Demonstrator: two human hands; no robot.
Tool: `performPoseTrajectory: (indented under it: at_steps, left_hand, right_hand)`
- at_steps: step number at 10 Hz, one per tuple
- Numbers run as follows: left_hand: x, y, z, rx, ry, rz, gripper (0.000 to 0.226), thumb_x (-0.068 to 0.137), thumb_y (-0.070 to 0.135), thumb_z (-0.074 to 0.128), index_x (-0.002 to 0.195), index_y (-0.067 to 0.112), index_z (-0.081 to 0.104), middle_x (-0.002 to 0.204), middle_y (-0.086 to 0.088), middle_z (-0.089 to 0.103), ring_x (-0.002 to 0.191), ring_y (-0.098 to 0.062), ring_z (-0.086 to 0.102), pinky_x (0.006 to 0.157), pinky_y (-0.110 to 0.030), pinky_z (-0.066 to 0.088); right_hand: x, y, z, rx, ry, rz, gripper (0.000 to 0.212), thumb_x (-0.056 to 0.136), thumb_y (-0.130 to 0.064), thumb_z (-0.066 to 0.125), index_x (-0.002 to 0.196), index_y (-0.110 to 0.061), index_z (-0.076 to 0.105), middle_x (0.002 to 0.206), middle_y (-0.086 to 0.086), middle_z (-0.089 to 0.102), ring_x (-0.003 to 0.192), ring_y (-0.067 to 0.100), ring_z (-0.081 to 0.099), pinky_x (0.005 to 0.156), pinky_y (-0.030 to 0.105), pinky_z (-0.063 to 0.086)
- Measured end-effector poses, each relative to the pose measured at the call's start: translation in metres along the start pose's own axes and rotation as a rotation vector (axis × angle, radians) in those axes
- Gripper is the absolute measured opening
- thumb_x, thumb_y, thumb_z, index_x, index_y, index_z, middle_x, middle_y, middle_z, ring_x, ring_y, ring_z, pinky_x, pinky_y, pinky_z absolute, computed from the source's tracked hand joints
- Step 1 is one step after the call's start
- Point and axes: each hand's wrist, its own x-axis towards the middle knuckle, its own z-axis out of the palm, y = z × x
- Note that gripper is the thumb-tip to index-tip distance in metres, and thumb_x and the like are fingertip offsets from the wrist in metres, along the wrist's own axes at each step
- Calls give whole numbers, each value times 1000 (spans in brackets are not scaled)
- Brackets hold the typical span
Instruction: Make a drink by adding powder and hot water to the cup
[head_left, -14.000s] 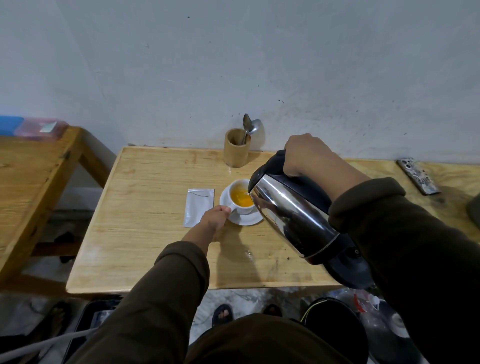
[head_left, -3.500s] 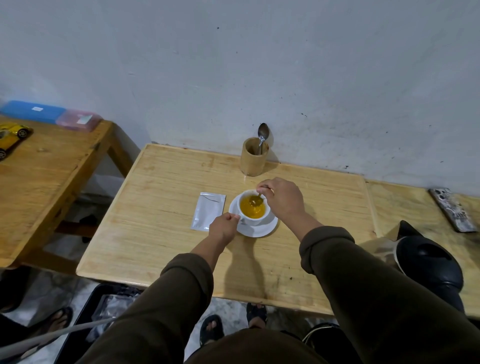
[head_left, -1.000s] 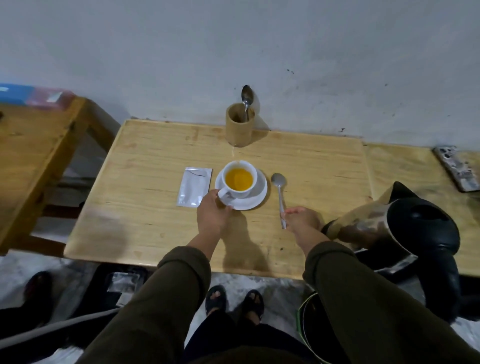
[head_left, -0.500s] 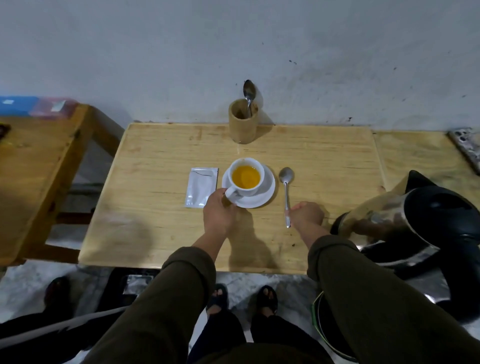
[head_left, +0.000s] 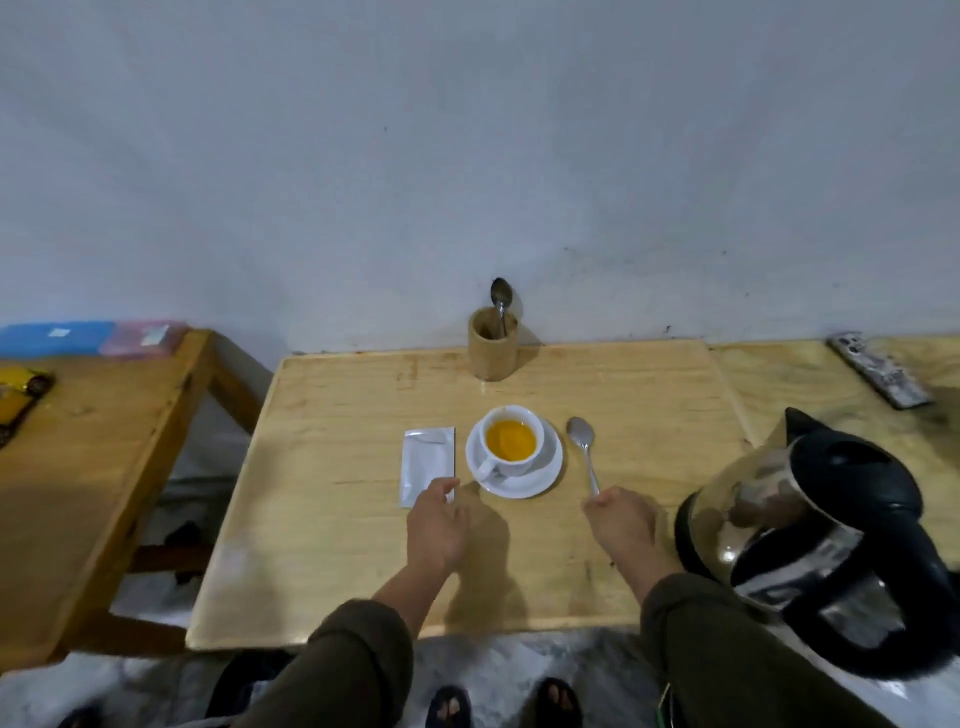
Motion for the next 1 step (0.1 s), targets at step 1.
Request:
performPoseTrajectory:
  at_steps: [1]
  left_hand:
    - [-27, -14, -4, -94, -48, -69, 29, 90, 25, 59, 117, 15, 62, 116, -2, 70, 108, -18, 65, 88, -21, 44]
  right_hand:
    - [-40, 14, 7, 273, 49, -102, 26, 84, -15, 62, 59, -22, 61, 62, 6, 66, 76, 21, 67, 65, 29, 46]
